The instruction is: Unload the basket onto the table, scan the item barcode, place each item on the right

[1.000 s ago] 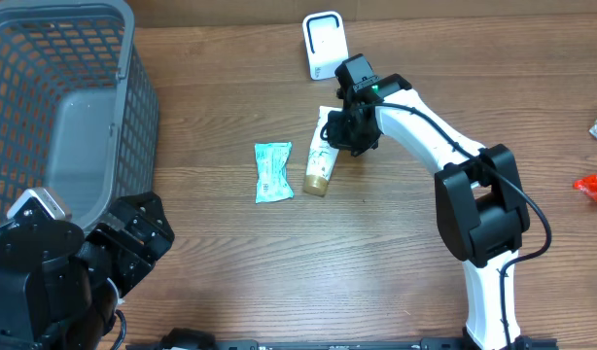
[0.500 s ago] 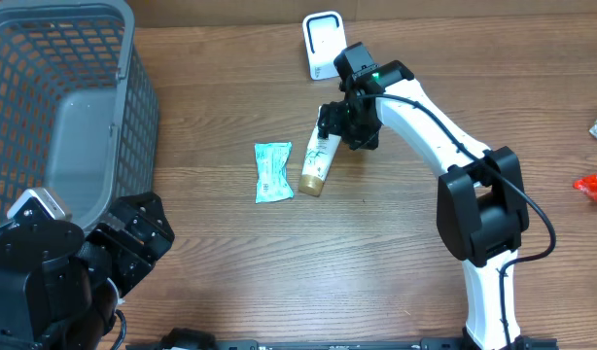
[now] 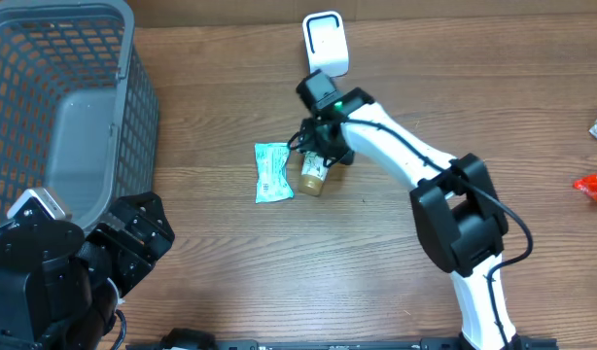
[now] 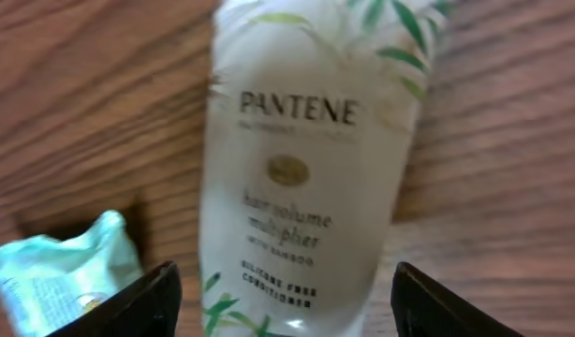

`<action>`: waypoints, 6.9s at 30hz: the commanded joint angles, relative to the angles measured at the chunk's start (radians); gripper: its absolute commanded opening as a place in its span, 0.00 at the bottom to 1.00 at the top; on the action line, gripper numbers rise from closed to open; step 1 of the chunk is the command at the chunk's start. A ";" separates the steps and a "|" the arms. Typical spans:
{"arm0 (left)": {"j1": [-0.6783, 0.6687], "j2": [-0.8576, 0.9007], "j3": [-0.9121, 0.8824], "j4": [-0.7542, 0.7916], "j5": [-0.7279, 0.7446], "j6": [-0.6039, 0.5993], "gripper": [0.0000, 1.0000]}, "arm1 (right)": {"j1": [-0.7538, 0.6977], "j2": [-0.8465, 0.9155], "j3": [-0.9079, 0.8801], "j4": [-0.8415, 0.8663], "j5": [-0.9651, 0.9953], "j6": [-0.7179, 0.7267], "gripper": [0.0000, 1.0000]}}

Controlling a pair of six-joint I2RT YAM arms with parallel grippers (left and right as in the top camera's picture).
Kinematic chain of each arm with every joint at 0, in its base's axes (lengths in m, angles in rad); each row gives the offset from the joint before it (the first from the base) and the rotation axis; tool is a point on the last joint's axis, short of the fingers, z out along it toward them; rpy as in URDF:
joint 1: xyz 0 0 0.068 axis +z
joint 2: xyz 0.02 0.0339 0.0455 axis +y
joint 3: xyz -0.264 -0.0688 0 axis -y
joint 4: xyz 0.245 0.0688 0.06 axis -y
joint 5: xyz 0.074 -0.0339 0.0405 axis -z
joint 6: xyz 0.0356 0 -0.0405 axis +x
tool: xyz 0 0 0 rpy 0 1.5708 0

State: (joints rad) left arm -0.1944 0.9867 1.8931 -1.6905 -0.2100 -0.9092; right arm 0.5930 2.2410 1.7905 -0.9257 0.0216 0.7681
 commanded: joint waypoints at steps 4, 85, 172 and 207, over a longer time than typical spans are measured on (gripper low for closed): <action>0.008 0.002 0.005 0.001 0.000 0.015 1.00 | -0.002 0.077 -0.006 0.013 0.116 0.073 0.71; 0.008 0.002 0.005 0.001 0.000 0.015 1.00 | -0.850 -0.005 0.593 -0.226 0.295 -0.352 0.04; 0.008 0.002 0.005 0.001 0.000 0.015 1.00 | -0.072 0.108 0.171 0.104 -0.537 -0.449 0.70; 0.008 0.002 0.005 0.001 0.000 0.015 1.00 | -0.142 -0.011 0.419 -0.368 0.601 -0.413 0.04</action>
State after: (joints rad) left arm -0.1944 0.9867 1.8931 -1.6905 -0.2100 -0.9089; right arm 0.4355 2.2875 2.1769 -1.2690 0.2867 0.3286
